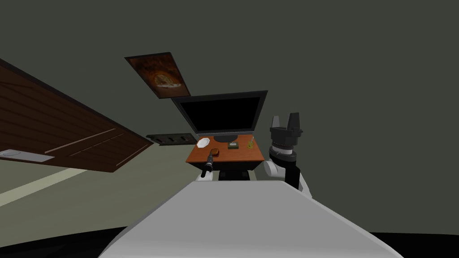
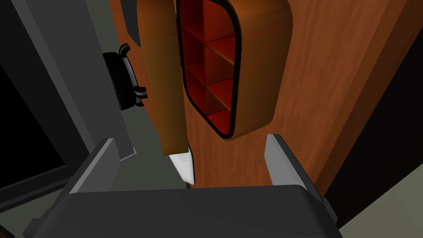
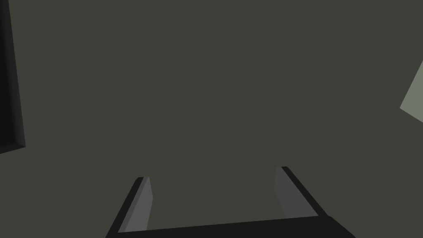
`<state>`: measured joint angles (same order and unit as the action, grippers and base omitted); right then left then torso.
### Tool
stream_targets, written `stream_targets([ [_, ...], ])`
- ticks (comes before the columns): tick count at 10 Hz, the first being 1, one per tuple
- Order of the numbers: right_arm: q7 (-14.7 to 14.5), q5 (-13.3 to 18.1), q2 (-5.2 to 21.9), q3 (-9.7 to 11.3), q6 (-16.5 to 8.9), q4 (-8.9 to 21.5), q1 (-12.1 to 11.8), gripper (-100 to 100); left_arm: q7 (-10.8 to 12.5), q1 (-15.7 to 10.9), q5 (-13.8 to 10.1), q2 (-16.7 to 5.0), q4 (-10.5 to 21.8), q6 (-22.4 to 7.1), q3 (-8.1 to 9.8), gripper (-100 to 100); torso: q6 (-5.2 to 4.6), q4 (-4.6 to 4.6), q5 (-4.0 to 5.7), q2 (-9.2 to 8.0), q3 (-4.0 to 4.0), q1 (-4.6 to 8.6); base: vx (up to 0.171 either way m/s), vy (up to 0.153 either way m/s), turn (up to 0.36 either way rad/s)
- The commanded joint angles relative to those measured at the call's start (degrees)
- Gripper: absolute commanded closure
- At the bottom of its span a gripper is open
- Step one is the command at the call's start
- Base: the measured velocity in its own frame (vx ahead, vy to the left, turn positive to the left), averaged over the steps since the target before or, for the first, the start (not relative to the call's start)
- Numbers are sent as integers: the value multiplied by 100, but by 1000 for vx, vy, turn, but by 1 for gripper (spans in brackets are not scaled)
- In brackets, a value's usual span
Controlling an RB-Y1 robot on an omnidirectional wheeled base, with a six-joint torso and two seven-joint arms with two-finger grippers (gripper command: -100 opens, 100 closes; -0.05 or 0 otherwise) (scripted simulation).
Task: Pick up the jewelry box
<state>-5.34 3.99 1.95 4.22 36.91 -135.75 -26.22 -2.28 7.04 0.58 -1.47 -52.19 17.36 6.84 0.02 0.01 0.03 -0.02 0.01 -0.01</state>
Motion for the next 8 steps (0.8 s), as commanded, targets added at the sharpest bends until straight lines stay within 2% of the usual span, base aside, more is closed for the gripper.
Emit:
stream_targets([
  [1,0,0,0,0,0,0,0,0,-4,29,0,5,99,140,1,-100,0,0,0,0,0,0,0,0,0],
  [8,0,0,0,0,0,0,0,0,-4,29,0,5,99,140,1,-100,-1,0,0,1,0,0,0,0,0],
])
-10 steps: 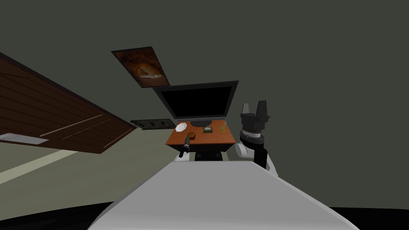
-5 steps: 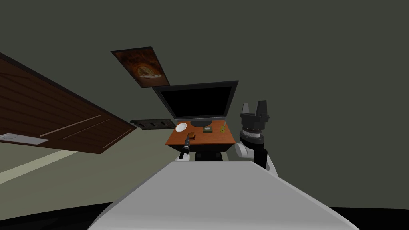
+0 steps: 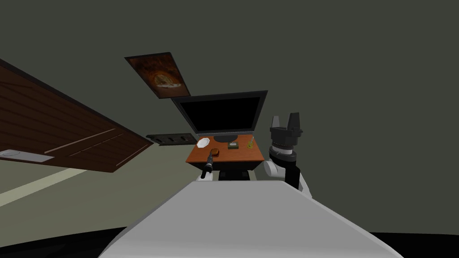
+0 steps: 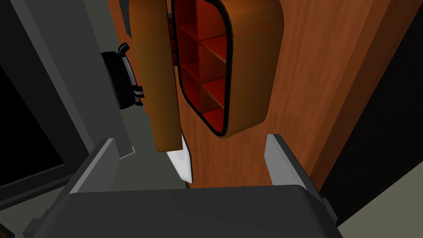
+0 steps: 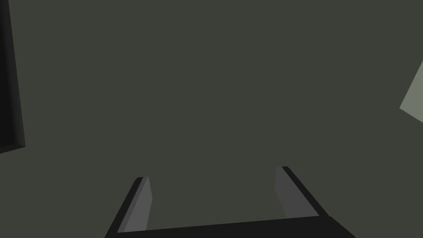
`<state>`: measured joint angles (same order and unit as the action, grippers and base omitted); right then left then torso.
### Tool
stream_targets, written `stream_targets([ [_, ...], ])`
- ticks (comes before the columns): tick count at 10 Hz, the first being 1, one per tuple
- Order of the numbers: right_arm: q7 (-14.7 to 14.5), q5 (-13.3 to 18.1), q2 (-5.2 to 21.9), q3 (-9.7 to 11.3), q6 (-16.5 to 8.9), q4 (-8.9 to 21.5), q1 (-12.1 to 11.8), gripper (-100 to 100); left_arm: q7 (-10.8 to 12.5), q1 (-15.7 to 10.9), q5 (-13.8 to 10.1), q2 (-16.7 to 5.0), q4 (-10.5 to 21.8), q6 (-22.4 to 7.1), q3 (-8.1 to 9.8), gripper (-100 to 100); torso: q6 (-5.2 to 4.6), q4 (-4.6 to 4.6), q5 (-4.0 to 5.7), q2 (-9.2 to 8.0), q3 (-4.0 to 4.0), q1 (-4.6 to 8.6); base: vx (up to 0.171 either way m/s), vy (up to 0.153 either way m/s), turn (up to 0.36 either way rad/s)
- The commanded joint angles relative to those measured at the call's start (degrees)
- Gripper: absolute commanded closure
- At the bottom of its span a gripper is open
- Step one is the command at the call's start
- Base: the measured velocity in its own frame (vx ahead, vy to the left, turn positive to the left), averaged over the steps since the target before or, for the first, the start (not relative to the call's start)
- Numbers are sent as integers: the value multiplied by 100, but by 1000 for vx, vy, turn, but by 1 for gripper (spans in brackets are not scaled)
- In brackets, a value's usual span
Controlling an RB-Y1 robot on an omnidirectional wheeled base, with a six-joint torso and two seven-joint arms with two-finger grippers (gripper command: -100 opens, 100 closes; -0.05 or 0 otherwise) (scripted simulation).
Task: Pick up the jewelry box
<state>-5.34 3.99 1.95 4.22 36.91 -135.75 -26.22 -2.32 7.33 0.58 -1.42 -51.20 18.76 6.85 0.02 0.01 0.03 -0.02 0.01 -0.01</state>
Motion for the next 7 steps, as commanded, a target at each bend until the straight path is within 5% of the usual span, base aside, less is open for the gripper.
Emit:
stream_targets([
  [1,0,0,0,0,0,0,0,0,0,0,0,0,0,0,0,-100,0,0,0,0,0,0,0,0,0],
  [7,0,0,0,0,0,0,0,0,-15,65,4,26,166,227,6,-100,0,0,0,0,0,0,0,0,0],
])
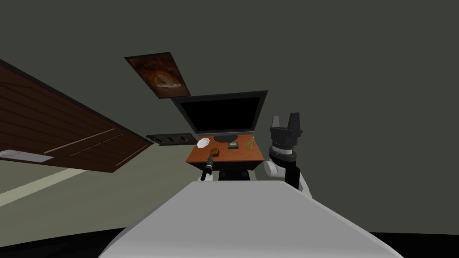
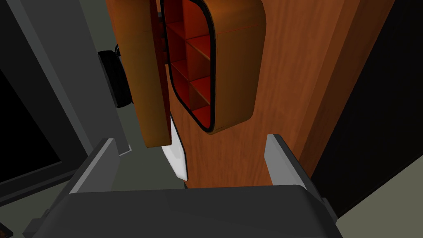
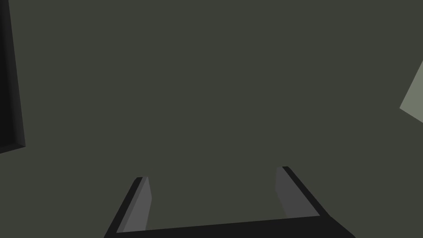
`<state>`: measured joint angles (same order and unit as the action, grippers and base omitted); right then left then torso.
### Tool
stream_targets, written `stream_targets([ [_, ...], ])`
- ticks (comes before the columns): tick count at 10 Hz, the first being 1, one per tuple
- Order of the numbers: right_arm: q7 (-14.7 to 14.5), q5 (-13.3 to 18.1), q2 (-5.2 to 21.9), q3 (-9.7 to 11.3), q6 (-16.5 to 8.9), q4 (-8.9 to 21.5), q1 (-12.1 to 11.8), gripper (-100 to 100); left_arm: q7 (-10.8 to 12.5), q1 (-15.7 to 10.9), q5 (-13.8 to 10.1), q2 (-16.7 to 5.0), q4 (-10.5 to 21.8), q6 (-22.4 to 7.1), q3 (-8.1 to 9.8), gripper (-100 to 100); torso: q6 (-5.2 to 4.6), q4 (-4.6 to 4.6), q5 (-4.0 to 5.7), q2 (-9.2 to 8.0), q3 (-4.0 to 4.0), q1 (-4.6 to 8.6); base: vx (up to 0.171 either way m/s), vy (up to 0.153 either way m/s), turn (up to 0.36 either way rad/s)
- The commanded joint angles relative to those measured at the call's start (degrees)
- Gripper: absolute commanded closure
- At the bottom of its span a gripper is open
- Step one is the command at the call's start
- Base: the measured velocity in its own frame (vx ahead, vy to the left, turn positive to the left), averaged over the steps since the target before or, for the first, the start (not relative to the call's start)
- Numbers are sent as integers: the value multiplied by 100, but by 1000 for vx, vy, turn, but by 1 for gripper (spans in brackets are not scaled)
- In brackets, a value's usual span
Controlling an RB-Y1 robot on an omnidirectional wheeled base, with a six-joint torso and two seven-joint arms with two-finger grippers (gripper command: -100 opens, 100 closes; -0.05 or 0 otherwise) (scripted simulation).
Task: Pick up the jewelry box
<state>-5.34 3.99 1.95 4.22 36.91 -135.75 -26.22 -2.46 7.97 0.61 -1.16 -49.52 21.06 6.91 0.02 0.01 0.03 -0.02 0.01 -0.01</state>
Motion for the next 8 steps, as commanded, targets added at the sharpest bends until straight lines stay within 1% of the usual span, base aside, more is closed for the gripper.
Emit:
stream_targets([
  [1,0,0,0,0,0,0,0,0,-1,1,0,1,-2,-2,0,-100,0,0,0,0,0,0,0,0,0],
  [6,0,0,0,0,0,0,0,0,-1,1,0,1,-2,-2,0,-100,0,0,0,0,0,0,0,0,0],
  [7,0,0,0,0,0,0,0,0,66,-181,-80,-121,285,142,15,-100,0,0,0,0,0,0,-20,-10,-80],
  [8,0,0,0,0,0,0,1,0,66,-181,-80,-121,347,142,15,-100,-2,1,0,-5,3,3,-15,-18,-62],
])
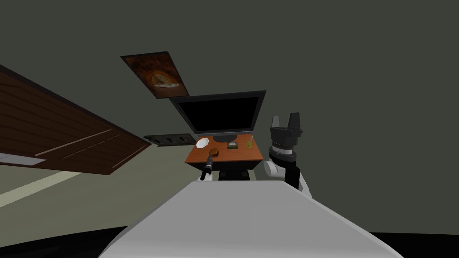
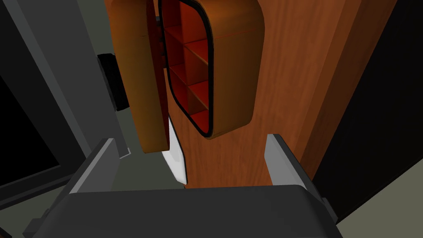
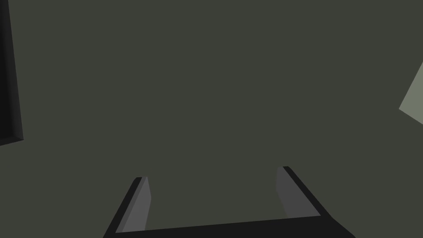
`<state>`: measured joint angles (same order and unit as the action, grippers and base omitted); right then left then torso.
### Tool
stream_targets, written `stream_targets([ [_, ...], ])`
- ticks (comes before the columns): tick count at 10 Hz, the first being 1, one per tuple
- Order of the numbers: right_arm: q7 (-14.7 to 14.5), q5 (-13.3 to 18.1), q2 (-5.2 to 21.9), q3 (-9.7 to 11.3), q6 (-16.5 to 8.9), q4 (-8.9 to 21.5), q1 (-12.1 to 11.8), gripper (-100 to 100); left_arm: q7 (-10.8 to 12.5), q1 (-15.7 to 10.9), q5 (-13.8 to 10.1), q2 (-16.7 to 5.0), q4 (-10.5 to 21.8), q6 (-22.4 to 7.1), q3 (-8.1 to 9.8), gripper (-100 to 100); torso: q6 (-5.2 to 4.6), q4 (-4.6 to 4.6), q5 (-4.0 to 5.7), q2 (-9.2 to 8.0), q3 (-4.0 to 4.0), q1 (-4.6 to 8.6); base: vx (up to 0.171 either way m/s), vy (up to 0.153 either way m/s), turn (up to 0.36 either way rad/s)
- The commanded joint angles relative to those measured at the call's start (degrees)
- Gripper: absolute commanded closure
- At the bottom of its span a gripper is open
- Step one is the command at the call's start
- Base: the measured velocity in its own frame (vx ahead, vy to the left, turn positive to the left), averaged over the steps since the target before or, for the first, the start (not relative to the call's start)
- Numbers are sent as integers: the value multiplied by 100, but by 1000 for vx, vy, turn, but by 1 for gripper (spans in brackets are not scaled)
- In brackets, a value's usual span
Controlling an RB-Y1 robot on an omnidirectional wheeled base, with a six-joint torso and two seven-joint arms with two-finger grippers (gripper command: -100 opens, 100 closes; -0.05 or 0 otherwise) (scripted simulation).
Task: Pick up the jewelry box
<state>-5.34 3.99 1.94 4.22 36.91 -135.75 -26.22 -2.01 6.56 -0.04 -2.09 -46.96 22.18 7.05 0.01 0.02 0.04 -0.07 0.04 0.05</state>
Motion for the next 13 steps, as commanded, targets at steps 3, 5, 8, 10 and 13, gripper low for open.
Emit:
stream_targets([
  [3,0,0,0,0,0,0,0,0,154,-402,-174,-273,654,317,31,-100,0,0,1,-1,0,7,-19,-36,-83],
  [5,0,0,0,0,0,0,0,0,154,-402,-174,-273,790,317,31,-100,1,0,1,-1,0,4,-11,-17,-16],
  [8,0,0,0,0,0,0,0,0,220,-583,-254,-395,1139,461,46,-100,1,0,0,1,-1,1,-10,-17,-47],
  [10,0,0,0,0,0,0,0,0,287,-764,-334,-517,1488,605,60,-100,-2,0,0,0,0,1,-17,-22,-77],
  [13,0,0,0,0,0,0,0,0,420,-1127,-494,-761,1896,893,90,-100,-1,1,3,-3,2,11,-20,-38,-93],
])
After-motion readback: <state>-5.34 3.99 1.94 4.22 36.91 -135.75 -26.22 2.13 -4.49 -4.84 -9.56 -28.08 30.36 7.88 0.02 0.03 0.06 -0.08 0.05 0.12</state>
